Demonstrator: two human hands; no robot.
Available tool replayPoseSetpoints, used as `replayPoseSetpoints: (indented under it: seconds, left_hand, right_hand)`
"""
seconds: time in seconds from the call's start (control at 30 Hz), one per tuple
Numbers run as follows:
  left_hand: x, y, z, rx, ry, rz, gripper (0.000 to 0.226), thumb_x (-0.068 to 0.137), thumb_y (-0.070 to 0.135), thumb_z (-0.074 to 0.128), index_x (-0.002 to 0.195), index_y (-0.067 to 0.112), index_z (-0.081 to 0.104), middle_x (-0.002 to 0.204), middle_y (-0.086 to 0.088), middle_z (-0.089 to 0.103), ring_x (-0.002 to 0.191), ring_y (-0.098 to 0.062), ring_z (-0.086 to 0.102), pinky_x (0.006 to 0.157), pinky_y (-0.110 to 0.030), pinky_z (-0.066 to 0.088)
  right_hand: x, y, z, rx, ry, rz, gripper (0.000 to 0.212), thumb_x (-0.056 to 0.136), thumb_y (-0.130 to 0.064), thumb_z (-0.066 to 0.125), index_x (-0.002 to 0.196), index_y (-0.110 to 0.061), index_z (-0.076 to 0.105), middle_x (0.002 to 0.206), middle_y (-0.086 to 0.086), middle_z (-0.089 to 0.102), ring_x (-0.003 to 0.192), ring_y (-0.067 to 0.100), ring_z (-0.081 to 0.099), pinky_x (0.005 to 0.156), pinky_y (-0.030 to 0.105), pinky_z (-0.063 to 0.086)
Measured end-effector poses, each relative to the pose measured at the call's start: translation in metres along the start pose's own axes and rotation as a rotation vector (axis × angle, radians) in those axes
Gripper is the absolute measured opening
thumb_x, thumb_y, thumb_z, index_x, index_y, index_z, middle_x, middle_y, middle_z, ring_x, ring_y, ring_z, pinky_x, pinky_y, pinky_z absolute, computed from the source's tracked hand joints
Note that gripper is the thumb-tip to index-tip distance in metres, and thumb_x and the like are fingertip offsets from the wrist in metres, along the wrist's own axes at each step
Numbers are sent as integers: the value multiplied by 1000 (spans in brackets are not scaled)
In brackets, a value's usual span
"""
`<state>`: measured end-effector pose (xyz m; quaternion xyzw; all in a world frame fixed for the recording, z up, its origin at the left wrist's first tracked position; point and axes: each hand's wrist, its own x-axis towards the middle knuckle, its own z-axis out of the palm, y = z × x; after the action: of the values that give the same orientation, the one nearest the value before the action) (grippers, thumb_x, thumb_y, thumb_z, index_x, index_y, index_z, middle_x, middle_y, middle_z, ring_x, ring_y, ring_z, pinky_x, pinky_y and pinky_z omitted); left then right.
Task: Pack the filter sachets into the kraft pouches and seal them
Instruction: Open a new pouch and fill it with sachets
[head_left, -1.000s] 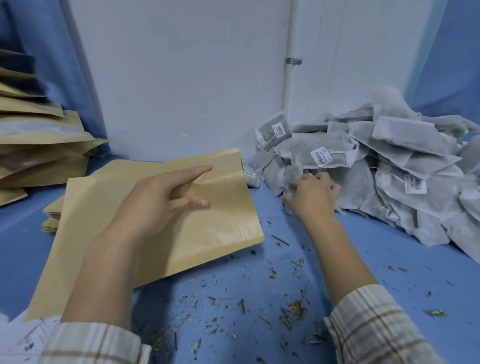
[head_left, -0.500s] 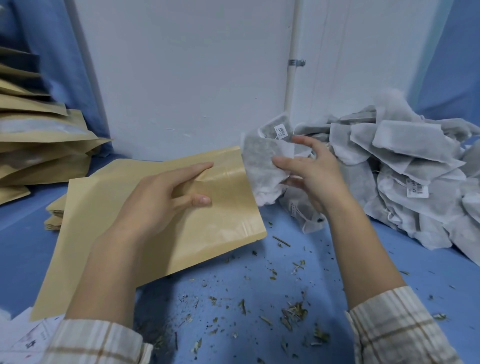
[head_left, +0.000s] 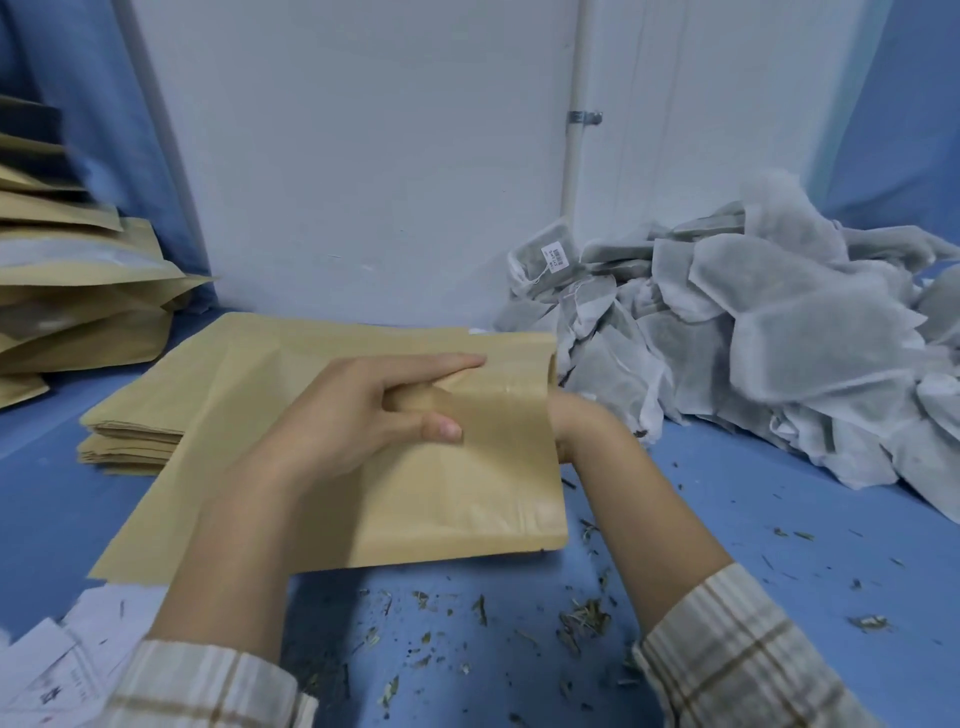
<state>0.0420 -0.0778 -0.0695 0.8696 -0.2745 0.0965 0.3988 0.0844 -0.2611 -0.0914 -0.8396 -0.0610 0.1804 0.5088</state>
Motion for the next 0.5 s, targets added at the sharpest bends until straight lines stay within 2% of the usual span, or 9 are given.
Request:
replayPoseSetpoints:
  seconds: [0.07,0.13,0.17,0.23,0.3,0.33,0.4,0.47,0.5]
  left_hand:
    - [0,-5,-1,42,59,-5,56,66,32,79,109,62,57,110,50,50,109,29,40,84,7,27]
    - [0,-8,-3,82,109,-13,57,69,32,79,110,63,56,106,54,47,105,33,38,81,8,26]
    - [-1,-9,-4,94,125,-20,57,69,32,79,111,63,55,107,54,47,105,34,37,81,8,26]
    - [-1,-11,-4,109,138,-35,57,70,34,78,113,62,55,112,50,48,107,33,36,82,8,26]
    - [-1,-12,-4,117,142,-40,57,70,34,78,114,62,55,117,46,49,110,32,35,83,8,25]
    - [0,-12,-4,119,144,-41,57,70,34,78,114,61,55,117,45,49,110,32,35,83,8,25]
    - [0,-12,-4,125,152,-38,57,69,34,78,113,62,55,117,45,50,109,33,35,82,9,25]
    - [0,-12,-4,133,155,-34,57,69,36,78,113,63,54,117,46,49,108,33,35,82,9,25]
    - [0,-11,-4,136,155,-34,57,69,36,78,113,63,53,116,46,49,107,33,35,82,8,25]
  right_hand:
    - [-8,-9,-10,-26,39,-209,20,91,2,48,101,-7,63,78,-1,57,73,9,56,59,16,45]
    - [-12,-10,-25,-177,293,-306,16,84,-6,53,73,-10,64,64,1,61,59,11,57,56,22,46]
    - [-10,-6,-33,-302,444,-290,14,81,-13,56,70,-8,65,66,5,64,64,16,59,60,28,48]
    - [-5,7,-45,-660,645,-107,24,77,-27,65,93,-10,66,99,9,65,96,25,59,81,36,49]
    - [0,23,-48,-912,642,150,49,79,-33,66,121,-13,50,127,14,46,120,34,42,98,40,37]
    - [2,27,-48,-925,624,229,50,81,-32,64,124,-12,45,130,15,42,123,36,38,101,40,33]
    - [6,32,-50,-848,599,328,36,81,-29,65,108,-13,47,114,6,51,117,31,44,98,37,34]
    - [8,31,-52,-763,508,365,38,75,-36,74,85,-13,45,83,-2,51,93,23,54,81,33,40]
    - [9,32,-53,-724,448,355,42,72,-39,77,81,-12,45,75,-2,48,78,19,54,72,30,42]
